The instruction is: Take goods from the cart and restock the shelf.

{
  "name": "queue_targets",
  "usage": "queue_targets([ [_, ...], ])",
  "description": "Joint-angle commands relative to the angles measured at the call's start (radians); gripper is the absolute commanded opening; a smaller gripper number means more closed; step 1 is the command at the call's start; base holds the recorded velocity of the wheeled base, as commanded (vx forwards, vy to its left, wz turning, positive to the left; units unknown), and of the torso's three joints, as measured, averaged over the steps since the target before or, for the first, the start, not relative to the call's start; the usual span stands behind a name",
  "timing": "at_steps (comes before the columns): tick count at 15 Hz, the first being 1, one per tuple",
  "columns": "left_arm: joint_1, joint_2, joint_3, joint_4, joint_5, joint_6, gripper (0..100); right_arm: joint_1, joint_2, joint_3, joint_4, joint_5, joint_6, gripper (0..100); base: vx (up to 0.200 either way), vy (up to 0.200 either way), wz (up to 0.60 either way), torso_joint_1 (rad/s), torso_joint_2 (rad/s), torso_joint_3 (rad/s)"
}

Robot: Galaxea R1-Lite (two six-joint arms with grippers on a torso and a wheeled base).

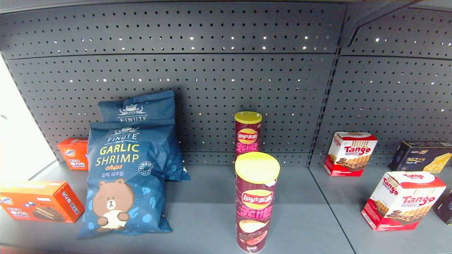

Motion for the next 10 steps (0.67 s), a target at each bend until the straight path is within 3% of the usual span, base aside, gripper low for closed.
queue_targets([
  [1, 0.0, 0.003, 0.0, 0.0, -0.004, -0.002, 100, 0.005, -0.015, 0.0, 0.0, 0.0, -0.001, 100, 0.0, 0.0, 0.0, 0.0, 0.0, 0.0],
  [10, 0.0, 0.003, 0.0, 0.0, 0.011, -0.003, 100, 0.005, -0.015, 0.0, 0.0, 0.0, -0.001, 100, 0.0, 0.0, 0.0, 0.0, 0.0, 0.0],
])
